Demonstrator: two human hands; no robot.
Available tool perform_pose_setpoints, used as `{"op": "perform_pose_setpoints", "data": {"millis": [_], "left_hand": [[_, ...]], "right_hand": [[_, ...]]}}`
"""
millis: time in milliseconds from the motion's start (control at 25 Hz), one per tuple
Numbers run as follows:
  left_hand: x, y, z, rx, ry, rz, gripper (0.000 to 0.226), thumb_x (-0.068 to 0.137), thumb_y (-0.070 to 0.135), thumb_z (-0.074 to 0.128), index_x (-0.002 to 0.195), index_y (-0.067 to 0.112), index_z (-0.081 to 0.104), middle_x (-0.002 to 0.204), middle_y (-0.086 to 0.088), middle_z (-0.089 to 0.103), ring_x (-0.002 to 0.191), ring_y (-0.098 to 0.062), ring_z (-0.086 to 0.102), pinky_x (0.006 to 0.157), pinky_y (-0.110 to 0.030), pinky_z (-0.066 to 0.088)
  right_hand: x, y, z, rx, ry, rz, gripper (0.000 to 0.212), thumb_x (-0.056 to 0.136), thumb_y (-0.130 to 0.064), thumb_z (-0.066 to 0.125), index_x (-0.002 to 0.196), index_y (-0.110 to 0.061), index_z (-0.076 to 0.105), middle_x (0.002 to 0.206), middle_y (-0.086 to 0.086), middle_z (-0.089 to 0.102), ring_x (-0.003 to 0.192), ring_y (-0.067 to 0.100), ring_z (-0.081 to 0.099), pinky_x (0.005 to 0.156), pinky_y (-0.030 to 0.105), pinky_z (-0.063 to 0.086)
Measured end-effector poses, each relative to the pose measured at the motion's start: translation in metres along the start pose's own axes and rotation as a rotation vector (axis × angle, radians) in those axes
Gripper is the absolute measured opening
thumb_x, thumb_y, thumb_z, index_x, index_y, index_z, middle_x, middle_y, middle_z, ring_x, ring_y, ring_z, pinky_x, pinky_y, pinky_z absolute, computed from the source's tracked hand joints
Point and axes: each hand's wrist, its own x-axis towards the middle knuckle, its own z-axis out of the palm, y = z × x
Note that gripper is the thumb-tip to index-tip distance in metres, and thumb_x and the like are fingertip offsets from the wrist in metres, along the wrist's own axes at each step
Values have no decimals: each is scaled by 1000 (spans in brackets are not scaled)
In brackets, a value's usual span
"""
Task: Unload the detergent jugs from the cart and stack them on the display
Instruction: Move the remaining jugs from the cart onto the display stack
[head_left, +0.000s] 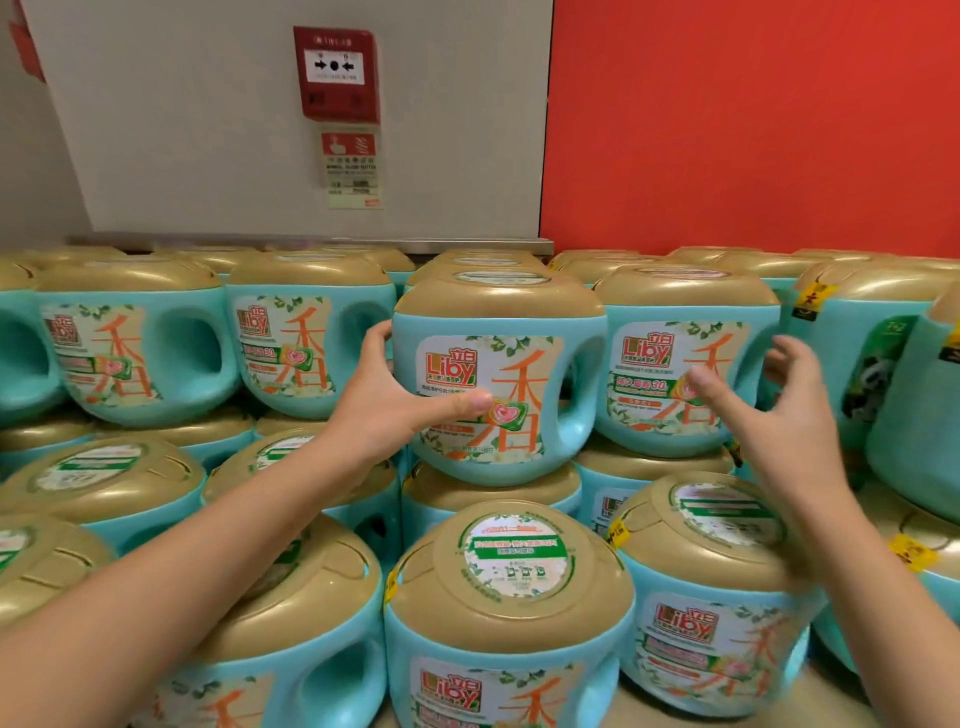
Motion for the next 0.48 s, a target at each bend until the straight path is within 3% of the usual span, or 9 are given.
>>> {"op": "perform_pose_setpoints", "data": {"millis": [160, 320, 480], "left_hand": [[-4, 2, 4, 30, 39, 10, 122, 30, 63, 83, 138, 36, 31, 105, 26, 57, 93, 8, 56, 66, -12, 47], [-8, 4, 7, 50, 65, 12, 125, 32, 65, 81, 141, 34, 29, 101, 27, 56, 90, 10, 54, 67, -13, 45], [-10, 6, 8, 73, 64, 1, 128, 32, 66, 80, 144, 32, 27, 106, 25, 55, 97, 6, 54, 76, -21, 48]], "right_hand": [[6, 11, 13, 22, -132, 14, 97, 64, -48, 80, 143, -21, 30, 125, -9, 51, 111, 9, 50, 93, 23, 40], [19, 19, 9, -156, -162, -6, 75, 69, -46, 79, 129, -17, 46, 125, 1, 63, 108, 17, 59, 92, 42, 51], [24, 18, 7, -155, -223, 3, 62, 74, -40, 77, 123, -19, 47, 124, 1, 63, 105, 17, 59, 89, 43, 51]]}}
